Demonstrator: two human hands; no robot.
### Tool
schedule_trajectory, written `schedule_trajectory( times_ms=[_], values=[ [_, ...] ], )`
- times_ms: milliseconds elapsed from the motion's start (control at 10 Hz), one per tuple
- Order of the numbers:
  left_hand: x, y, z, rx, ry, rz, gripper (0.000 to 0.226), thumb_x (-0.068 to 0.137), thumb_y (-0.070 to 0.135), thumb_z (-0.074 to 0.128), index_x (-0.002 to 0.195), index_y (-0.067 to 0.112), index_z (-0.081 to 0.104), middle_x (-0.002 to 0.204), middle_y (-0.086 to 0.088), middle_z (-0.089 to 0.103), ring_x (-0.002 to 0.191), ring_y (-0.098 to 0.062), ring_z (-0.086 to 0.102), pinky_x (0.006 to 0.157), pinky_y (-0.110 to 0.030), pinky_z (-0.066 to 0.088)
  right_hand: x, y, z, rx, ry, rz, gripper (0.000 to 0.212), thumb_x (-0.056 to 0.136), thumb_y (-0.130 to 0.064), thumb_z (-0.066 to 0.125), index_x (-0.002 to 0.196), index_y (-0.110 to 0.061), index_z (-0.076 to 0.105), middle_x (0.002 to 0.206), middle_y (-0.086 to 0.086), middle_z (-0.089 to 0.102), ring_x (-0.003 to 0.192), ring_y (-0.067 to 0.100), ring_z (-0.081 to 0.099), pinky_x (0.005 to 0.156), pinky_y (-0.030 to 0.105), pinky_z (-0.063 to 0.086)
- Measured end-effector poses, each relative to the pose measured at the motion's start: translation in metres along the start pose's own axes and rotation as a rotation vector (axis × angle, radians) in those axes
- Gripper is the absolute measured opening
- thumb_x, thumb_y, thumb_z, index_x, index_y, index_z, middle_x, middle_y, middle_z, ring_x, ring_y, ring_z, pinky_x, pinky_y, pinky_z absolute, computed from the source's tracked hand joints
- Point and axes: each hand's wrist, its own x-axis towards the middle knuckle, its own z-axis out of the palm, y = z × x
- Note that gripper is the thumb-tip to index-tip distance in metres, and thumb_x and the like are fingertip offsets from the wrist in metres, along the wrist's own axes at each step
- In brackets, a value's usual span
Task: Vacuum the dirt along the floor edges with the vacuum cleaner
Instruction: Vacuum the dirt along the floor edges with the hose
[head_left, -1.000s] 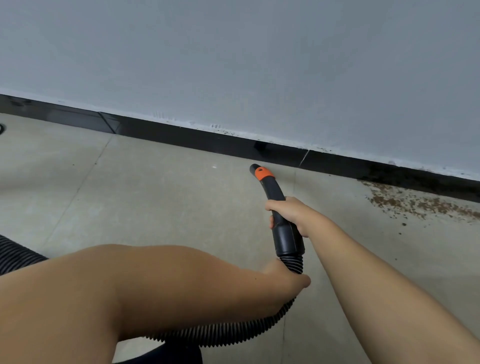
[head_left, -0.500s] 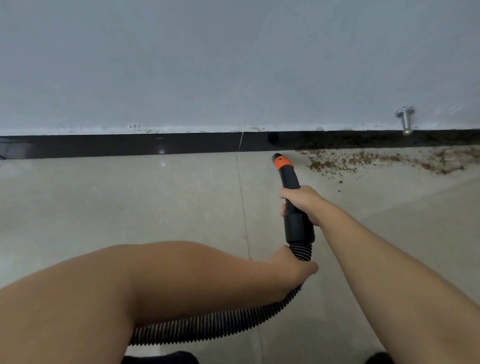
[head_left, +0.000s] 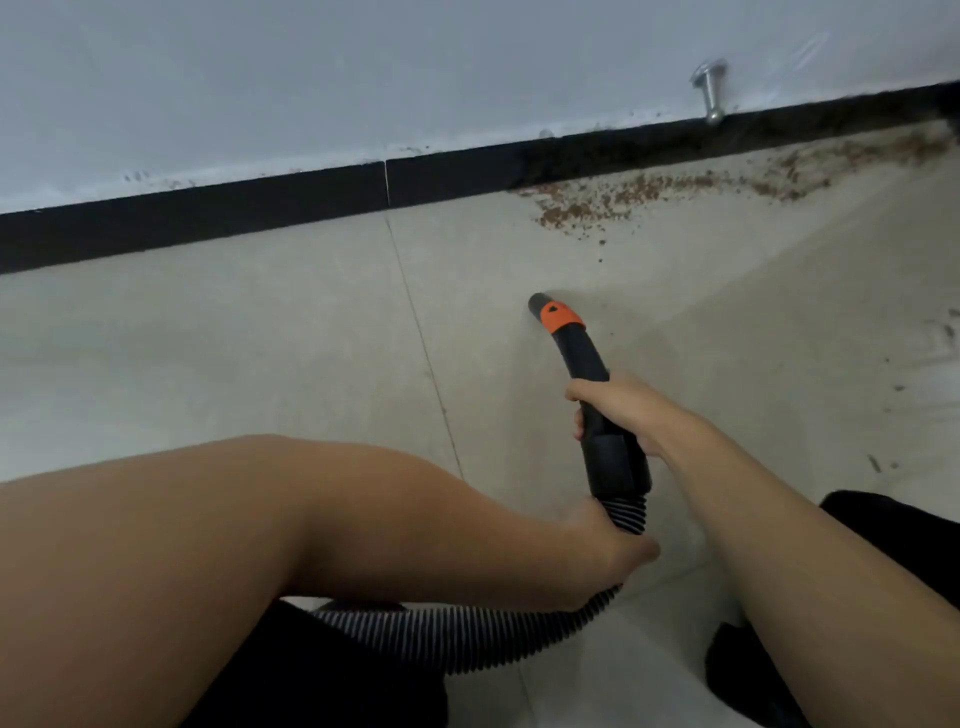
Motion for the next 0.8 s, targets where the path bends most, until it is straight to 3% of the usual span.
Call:
schedule_trajectory(
  times_ms=[200,300,400,600,800],
  values=[
    [-0.001,-0.015,0.046,0.158,-0.05,0.073,0.028,0.081,0.022,0.068,0.07,0.024,0.042,0.07,0.005,0.048,0.061,-0.008,0.047,0.072,-0.028,0.045,-0.024,0.054,-0.039,0.136,0.096,0.074,0.011,0.085,-0.012,0.059,0.091,-0.007,0.052,0.052,0.006,0.06,0.044,0.018,0.059,0.049,0.027,0.05],
    [-0.001,-0.009,0.06,0.121,-0.041,0.041,0.022,0.081,0.02,0.067,0.078,0.016,0.045,0.075,-0.004,0.047,0.07,-0.021,0.051,0.072,-0.034,0.047,-0.02,0.064,-0.053,0.18,0.122,0.086,0.013,0.084,-0.014,0.06,0.093,-0.008,0.052,0.051,0.006,0.061,0.045,0.019,0.06,0.051,0.028,0.05],
    [0.005,0.0,0.063,0.064,0.011,0.067,0.024,0.081,0.015,0.065,0.091,0.014,0.044,0.078,-0.007,0.045,0.075,-0.023,0.051,0.068,-0.037,0.047,-0.011,0.058,-0.059,0.196,0.121,0.076,0.014,0.084,-0.014,0.061,0.094,-0.009,0.052,0.051,0.005,0.061,0.043,0.018,0.06,0.048,0.026,0.05],
    [0.025,0.015,0.054,-0.02,0.112,0.076,0.024,0.081,0.015,0.064,0.093,0.016,0.043,0.076,-0.007,0.049,0.065,-0.023,0.051,0.063,-0.033,0.049,0.009,0.028,-0.062,0.116,0.048,-0.006,0.012,0.083,-0.013,0.061,0.09,-0.009,0.053,0.053,0.005,0.06,0.043,0.017,0.06,0.045,0.025,0.05],
    [0.049,0.036,0.042,-0.055,0.173,0.096,0.022,0.081,0.014,0.064,0.08,0.019,0.043,0.07,-0.004,0.048,0.057,-0.019,0.05,0.061,-0.031,0.05,0.031,0.004,-0.074,0.14,0.053,-0.043,0.01,0.085,-0.01,0.058,0.091,-0.006,0.05,0.062,0.009,0.057,0.041,0.017,0.058,0.044,0.023,0.049]
  ],
)
